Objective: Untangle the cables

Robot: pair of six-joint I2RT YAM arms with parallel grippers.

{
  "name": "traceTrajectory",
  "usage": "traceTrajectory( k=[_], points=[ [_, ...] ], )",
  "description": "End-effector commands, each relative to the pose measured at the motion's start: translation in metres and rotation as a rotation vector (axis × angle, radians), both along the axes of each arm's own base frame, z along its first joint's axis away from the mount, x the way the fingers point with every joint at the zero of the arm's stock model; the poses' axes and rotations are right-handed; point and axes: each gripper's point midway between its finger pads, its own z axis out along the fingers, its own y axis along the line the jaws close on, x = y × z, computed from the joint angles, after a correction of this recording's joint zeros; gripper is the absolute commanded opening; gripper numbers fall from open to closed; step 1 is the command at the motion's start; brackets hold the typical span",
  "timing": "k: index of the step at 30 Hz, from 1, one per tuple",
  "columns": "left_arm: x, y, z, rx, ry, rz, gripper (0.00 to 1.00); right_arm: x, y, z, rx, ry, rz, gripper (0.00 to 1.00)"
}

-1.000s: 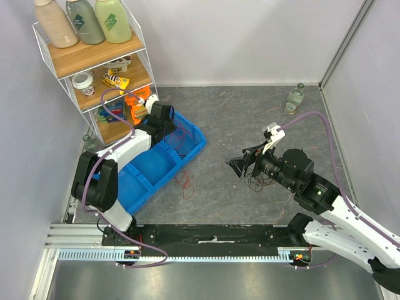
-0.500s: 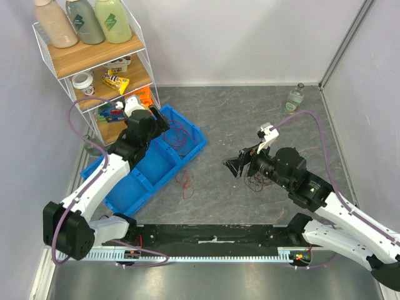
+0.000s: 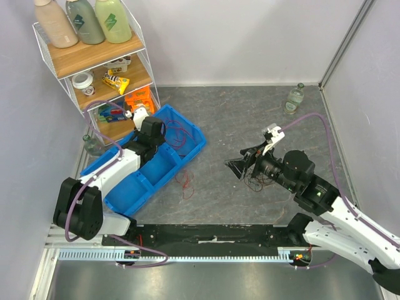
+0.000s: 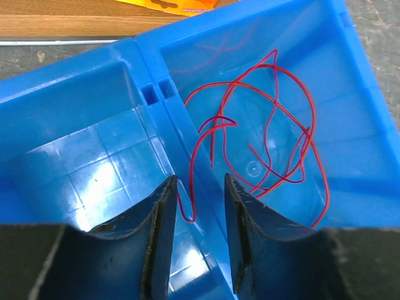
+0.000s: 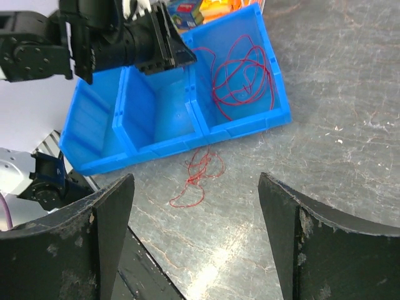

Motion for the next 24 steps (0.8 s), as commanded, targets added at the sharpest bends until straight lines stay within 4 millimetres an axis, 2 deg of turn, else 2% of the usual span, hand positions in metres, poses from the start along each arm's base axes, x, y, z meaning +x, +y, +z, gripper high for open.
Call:
traceTrajectory(
  k=[1,2,4,7,10,11,14,19,21,24],
  points=[
    [0.017,0.007,0.012,0.032,-0.058,0.050,0.40,0.001,-0.005,0.009,0.021,-0.016,-0.026,0.88],
    [0.018,0.007,0.010,0.033,-0.054,0.056,0.39,0.001,-0.004,0.011,0.024,-0.018,-0.023,0.88],
    [0.019,0.007,0.008,0.031,-0.048,0.065,0.30,-0.001,-0.003,0.013,0.028,-0.020,-0.014,0.88],
    [0.017,0.008,0.010,0.023,-0.037,0.076,0.10,0.000,-0.005,0.012,0.016,-0.022,-0.017,0.88],
    [0.014,0.011,0.022,0.017,-0.066,0.083,0.06,0.002,-0.006,0.010,0.006,-0.023,-0.028,0.88],
    [0.013,0.012,0.025,0.017,-0.075,0.085,0.02,0.002,-0.006,0.011,0.009,-0.026,-0.028,0.88],
    [0.012,0.013,0.036,0.008,-0.101,0.083,0.02,0.003,-0.001,0.007,0.006,-0.014,-0.018,0.88],
    [0.011,0.000,0.054,-0.045,-0.134,0.023,0.02,0.003,0.001,0.005,0.005,-0.006,-0.011,0.88],
    [0.010,-0.012,0.064,-0.094,-0.150,-0.032,0.02,0.003,0.000,0.006,0.008,-0.010,-0.014,0.88],
    [0.017,-0.042,0.081,-0.186,-0.228,-0.179,0.02,0.004,0.000,0.005,0.006,-0.007,-0.021,0.88]
  ],
)
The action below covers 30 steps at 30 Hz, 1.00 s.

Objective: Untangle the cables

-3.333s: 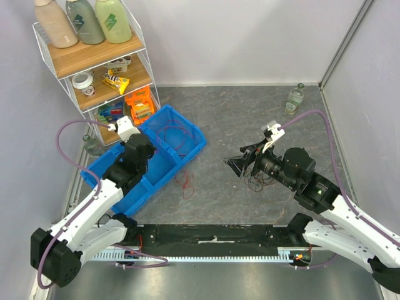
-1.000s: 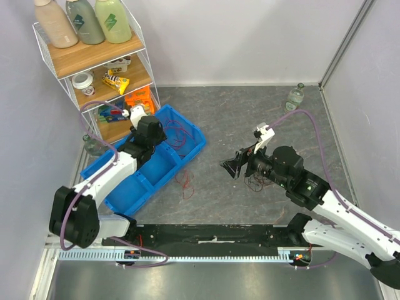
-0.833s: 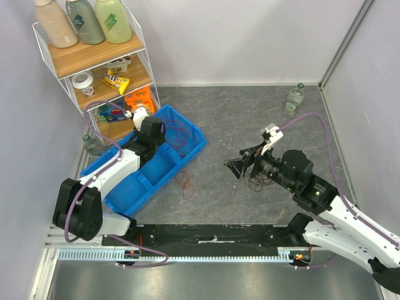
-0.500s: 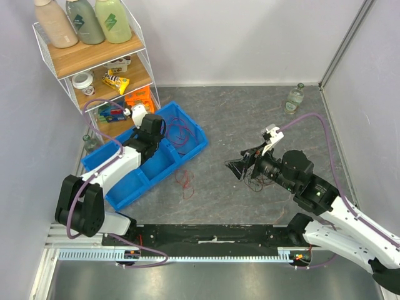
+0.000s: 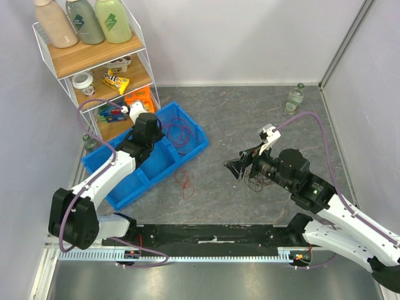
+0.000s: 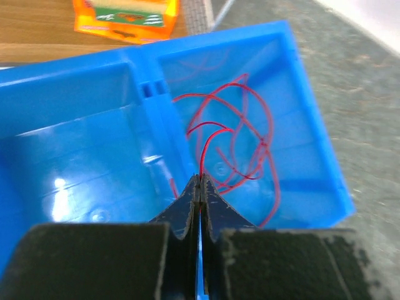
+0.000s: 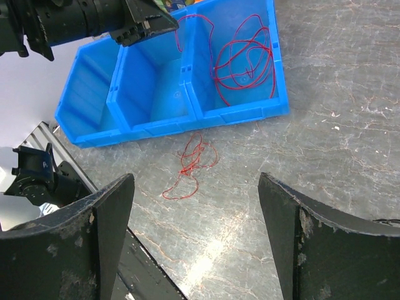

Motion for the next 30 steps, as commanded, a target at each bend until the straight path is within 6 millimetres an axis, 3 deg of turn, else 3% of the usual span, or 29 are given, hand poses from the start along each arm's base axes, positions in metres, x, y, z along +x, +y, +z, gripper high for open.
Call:
traceTrajectory(
  k=[1,5,8,10,13,15,17,20,24,30],
  points=[
    [0.016,-0.045,0.048,-0.132,-0.162,-0.207,0.02,0.002,0.000,0.016,0.038,-0.032,-0.011,0.88],
    [0.032,-0.062,0.041,-0.154,-0.087,-0.238,0.02,0.001,0.001,0.016,0.043,-0.027,-0.005,0.88],
    [0.043,-0.065,0.022,-0.142,-0.005,-0.216,0.02,-0.001,-0.001,0.017,0.050,-0.026,-0.007,0.88],
    [0.043,-0.067,0.007,-0.131,0.056,-0.212,0.07,-0.002,-0.004,0.017,0.054,-0.027,-0.015,0.88],
    [0.028,-0.068,0.012,-0.153,0.043,-0.252,0.38,-0.003,-0.007,0.016,0.052,-0.027,-0.023,0.88],
    [0.012,-0.069,0.035,-0.181,-0.067,-0.307,0.67,-0.003,-0.008,0.011,0.040,-0.020,-0.024,0.88],
    [-0.008,-0.061,0.049,-0.194,-0.133,-0.319,0.77,-0.001,-0.007,0.000,0.013,-0.001,-0.028,0.88],
    [-0.044,-0.061,0.061,-0.233,-0.179,-0.398,0.79,0.002,0.006,-0.027,-0.007,0.048,0.000,0.87],
    [-0.095,-0.066,0.050,-0.286,-0.181,-0.526,0.75,-0.011,0.059,-0.074,0.077,0.199,0.186,0.80],
    [-0.137,-0.062,0.043,-0.303,-0.156,-0.598,0.80,-0.027,0.122,-0.158,-0.018,0.367,0.290,0.75]
  ],
)
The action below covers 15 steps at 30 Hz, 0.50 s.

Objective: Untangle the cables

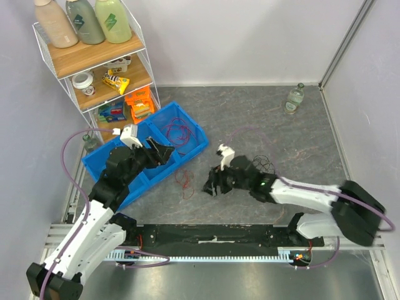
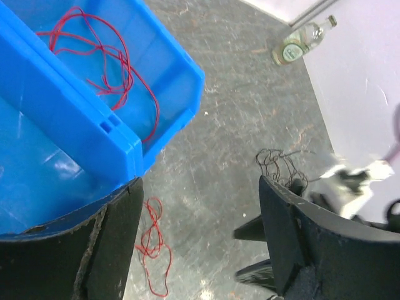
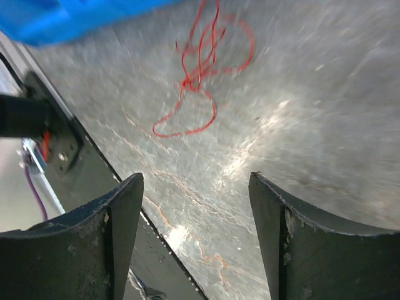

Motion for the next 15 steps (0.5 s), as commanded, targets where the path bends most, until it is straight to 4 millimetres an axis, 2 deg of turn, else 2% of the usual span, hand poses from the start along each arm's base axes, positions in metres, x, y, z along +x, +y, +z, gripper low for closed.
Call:
traceTrajectory(
  k=[1,4,10,13,15],
  points=[
    [-0.029,-0.009,-0.016,0.013,0.050,-0.120,0.81,-0.012,0.057,-0.006,0.120,0.022,0.112,0.75],
    [-0.039,-0.014,-0.028,-0.019,0.083,-0.153,0.81,-0.014,0.079,-0.027,0.112,0.034,0.160,0.73],
    [-0.057,-0.031,-0.064,-0.131,0.192,-0.226,0.72,0.008,0.099,-0.054,0.068,0.009,0.126,0.72],
    [-0.063,-0.033,-0.072,-0.155,0.213,-0.240,0.71,0.022,0.103,-0.059,0.035,-0.024,0.093,0.66],
    [-0.065,-0.033,-0.072,-0.160,0.212,-0.242,0.70,0.029,0.105,-0.064,0.005,-0.034,0.080,0.56]
  ],
)
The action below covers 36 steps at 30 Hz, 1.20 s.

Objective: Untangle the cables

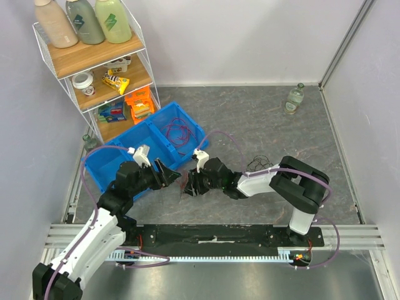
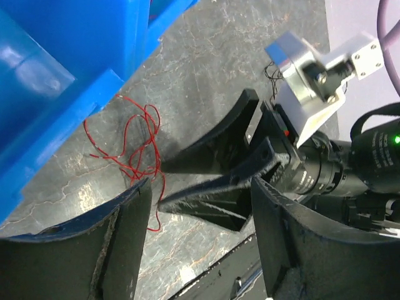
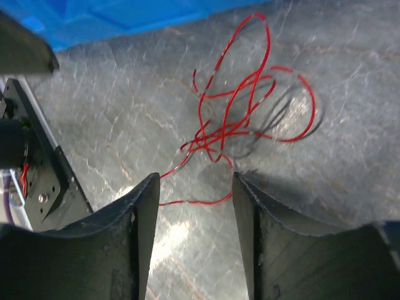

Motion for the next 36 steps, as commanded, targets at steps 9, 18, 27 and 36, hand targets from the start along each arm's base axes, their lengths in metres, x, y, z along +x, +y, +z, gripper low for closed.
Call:
traceTrajectory(
  k=[9,18,27,36],
  points=[
    [-0.010,-0.013,0.012,-0.097,-0.012,-0.054,0.66,0.044,0.007,0.016,-0.027,-0.166,-0.090,0.41],
    [-0.010,-0.014,0.014,-0.096,-0.018,-0.063,0.66,0.043,0.027,0.017,0.037,-0.133,-0.018,0.38],
    [-0.008,-0.014,0.012,-0.084,-0.018,-0.069,0.65,0.043,0.040,0.021,0.092,-0.135,0.019,0.33],
    [-0.008,-0.013,0.012,-0.071,-0.029,-0.067,0.65,0.051,0.037,0.029,0.132,-0.136,-0.023,0.00]
  ],
)
